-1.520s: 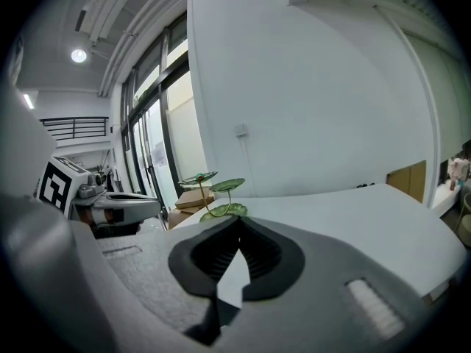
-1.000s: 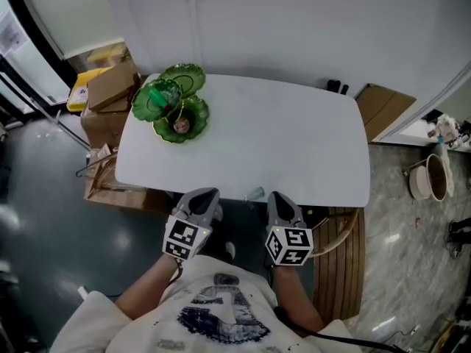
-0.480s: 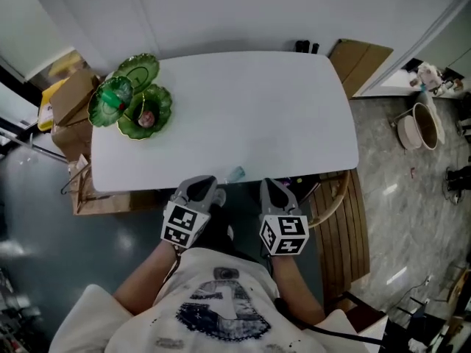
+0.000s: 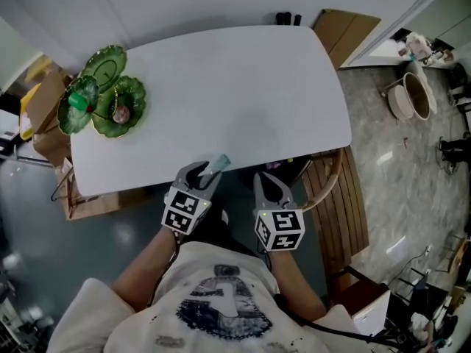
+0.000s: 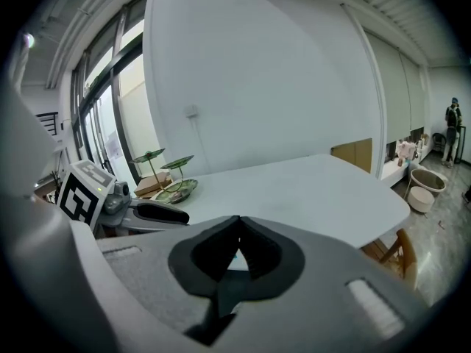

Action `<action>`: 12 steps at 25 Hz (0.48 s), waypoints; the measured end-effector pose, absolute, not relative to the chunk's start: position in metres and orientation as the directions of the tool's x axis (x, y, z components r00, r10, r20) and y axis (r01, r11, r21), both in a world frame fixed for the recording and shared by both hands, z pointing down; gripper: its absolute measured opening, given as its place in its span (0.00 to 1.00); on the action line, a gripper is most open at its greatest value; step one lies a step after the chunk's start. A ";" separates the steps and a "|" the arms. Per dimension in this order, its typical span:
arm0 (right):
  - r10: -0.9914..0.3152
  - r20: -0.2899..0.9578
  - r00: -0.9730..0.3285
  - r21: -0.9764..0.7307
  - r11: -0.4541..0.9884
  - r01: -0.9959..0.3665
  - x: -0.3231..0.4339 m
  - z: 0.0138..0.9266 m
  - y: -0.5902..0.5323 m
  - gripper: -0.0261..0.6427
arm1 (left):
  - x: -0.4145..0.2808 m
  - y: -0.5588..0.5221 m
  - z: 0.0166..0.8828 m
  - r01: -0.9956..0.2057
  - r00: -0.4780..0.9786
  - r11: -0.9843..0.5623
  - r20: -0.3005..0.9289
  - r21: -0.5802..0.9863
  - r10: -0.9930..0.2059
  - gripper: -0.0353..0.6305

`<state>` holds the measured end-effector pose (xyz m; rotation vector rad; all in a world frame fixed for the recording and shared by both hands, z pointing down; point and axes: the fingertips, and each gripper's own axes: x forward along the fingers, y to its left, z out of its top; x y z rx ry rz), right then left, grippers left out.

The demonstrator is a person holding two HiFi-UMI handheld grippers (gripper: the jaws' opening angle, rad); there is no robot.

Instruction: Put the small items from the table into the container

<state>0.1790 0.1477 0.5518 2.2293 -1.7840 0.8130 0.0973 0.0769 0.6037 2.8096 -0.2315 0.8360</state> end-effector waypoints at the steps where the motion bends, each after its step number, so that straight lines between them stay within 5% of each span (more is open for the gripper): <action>1: -0.845 0.517 0.134 -0.197 -0.270 -0.942 0.179 0.555 0.148 0.04 | 0.099 0.077 0.610 -0.206 0.822 -0.967 0.563 0.151 -0.087 0.25; 12: -0.802 0.581 0.140 -0.203 -0.309 -0.929 0.196 0.582 0.144 0.04 | 0.121 0.085 0.661 -0.184 0.763 -0.951 0.646 0.250 0.022 0.50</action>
